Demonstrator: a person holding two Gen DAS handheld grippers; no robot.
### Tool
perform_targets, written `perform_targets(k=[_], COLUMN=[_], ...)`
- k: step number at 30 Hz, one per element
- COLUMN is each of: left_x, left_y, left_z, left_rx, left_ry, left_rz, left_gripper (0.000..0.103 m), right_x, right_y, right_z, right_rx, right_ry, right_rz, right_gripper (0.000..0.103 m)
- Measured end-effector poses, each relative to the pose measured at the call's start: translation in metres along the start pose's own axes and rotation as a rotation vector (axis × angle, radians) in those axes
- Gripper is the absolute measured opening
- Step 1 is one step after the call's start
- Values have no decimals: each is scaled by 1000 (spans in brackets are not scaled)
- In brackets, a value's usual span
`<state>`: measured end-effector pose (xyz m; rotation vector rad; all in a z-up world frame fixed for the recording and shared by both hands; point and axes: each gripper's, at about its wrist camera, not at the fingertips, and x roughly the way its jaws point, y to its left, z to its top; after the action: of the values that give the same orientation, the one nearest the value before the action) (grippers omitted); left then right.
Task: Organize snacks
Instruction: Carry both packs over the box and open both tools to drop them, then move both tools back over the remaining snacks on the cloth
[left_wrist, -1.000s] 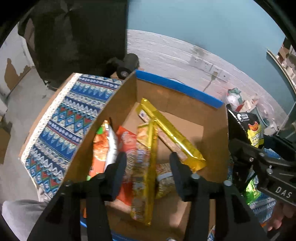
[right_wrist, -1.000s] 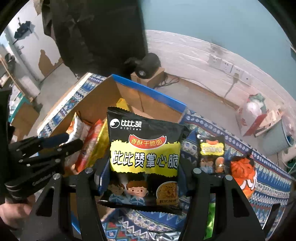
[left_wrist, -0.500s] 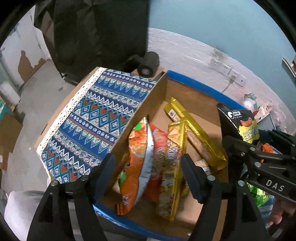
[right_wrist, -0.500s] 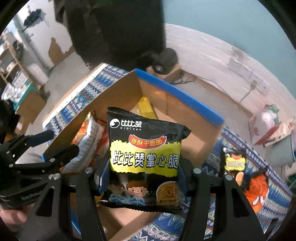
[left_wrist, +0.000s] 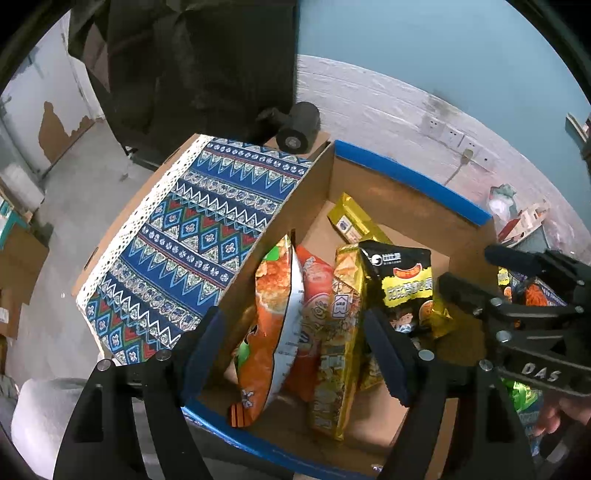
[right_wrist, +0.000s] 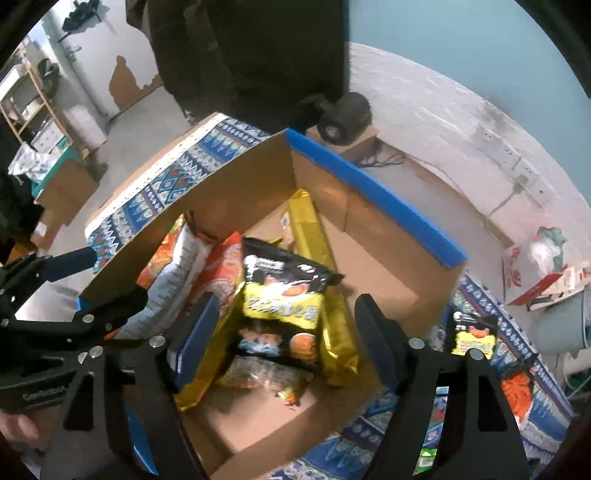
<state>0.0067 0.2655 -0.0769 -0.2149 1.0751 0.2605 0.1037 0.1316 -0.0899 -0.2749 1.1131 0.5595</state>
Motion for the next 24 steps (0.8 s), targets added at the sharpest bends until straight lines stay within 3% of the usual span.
perform_targets(k=[11,24], left_x=[-8,-19], left_y=[-36,-94], left_z=[-2,-6], left_rx=[72,162], left_ry=[-2,-5], left_rz=[-32,-105], left_gripper=[79,80], right_x=[-45,-76], right_y=[-32,-75], right_z=[-17,-60], right_rx=[19,62], right_ry=[-72,-66], right_rz=[-101,-173], right_gripper=[80,80])
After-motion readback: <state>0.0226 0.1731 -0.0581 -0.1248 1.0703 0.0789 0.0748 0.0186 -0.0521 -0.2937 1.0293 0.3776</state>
